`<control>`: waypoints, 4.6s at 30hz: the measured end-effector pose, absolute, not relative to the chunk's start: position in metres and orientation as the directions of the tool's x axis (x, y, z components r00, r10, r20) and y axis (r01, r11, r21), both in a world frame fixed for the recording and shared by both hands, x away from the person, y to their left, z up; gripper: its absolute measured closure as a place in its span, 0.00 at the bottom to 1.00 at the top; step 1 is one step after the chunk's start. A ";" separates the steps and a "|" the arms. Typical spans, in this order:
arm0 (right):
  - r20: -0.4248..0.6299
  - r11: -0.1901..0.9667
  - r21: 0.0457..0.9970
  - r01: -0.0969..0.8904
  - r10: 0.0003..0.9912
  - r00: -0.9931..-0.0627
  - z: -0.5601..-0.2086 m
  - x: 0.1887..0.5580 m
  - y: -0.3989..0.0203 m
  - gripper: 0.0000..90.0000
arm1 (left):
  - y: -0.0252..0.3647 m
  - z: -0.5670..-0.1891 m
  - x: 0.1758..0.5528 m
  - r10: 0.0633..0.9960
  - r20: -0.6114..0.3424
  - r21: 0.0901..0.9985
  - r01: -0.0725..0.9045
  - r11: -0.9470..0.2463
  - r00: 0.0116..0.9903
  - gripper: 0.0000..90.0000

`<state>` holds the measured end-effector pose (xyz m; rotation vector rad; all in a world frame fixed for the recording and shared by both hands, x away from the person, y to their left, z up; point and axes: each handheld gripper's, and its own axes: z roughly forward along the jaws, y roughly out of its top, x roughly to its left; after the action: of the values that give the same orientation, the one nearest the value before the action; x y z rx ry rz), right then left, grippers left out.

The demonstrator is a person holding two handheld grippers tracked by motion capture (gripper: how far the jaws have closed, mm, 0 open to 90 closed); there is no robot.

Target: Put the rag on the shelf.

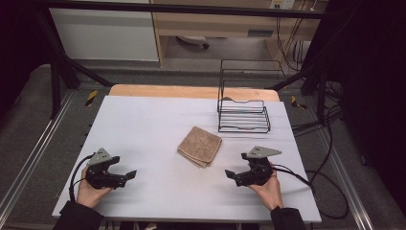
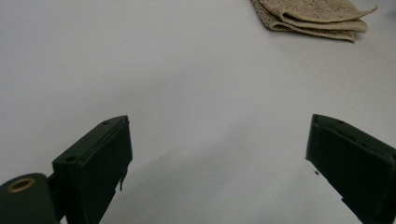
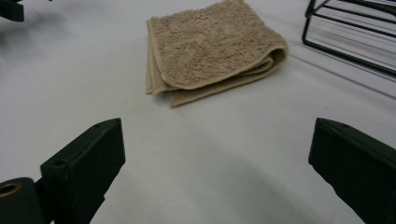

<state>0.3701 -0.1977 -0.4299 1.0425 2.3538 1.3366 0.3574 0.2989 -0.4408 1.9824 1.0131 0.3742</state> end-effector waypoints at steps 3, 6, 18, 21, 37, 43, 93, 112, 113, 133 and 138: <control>0.130 0.333 0.821 0.464 0.682 -0.719 -0.429 0.371 -0.190 0.06 | 0.298 -0.441 0.357 0.772 -0.108 0.800 0.516 -0.306 0.626 0.07; 0.124 0.340 0.819 0.463 0.682 -0.720 -0.428 0.374 -0.179 0.08 | 0.298 -0.441 0.357 0.774 -0.109 0.800 0.516 -0.304 0.624 0.07; 0.081 0.411 0.804 0.430 0.641 -0.763 -0.428 0.394 -0.127 0.29 | 0.298 -0.441 0.357 0.772 -0.100 0.796 0.515 -0.316 0.628 0.08; 0.081 0.421 0.798 0.431 0.634 -0.769 -0.430 0.398 -0.119 0.34 | 0.298 -0.441 0.357 0.773 -0.103 0.797 0.517 -0.313 0.626 0.08; -0.061 0.568 0.718 0.403 0.628 -0.776 -0.450 0.418 -0.084 0.48 | 0.299 -0.441 0.357 0.773 -0.100 0.795 0.517 -0.316 0.627 0.08; -0.098 0.598 0.705 0.382 0.615 -0.782 -0.450 0.421 -0.085 0.56 | 0.298 -0.441 0.357 0.772 -0.100 0.794 0.518 -0.319 0.628 0.08; 0.125 0.497 0.748 0.439 0.545 -0.829 -0.418 0.386 -0.069 0.52 | 0.299 -0.441 0.357 0.771 -0.102 0.793 0.519 -0.319 0.629 0.09; 0.095 0.501 0.680 0.535 0.664 -0.742 -0.442 0.426 -0.114 0.78 | 0.298 -0.441 0.357 0.770 -0.103 0.790 0.522 -0.321 0.630 0.09; 0.100 0.499 0.679 0.538 0.663 -0.742 -0.441 0.426 -0.114 0.83 | 0.298 -0.441 0.357 0.770 -0.103 0.790 0.522 -0.321 0.630 0.09; 0.170 0.386 0.667 0.637 0.754 -0.635 -0.435 0.371 -0.133 0.95 | 0.297 -0.441 0.357 0.770 -0.106 0.792 0.522 -0.317 0.629 0.09; 0.195 0.352 0.670 0.653 0.766 -0.613 -0.440 0.358 -0.139 0.94 | 0.296 -0.441 0.357 0.771 -0.108 0.791 0.524 -0.316 0.627 0.09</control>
<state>0.3583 -0.1388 -0.4400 1.2989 2.4541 1.1064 0.3571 0.2960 -0.4406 1.9989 1.0173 0.3672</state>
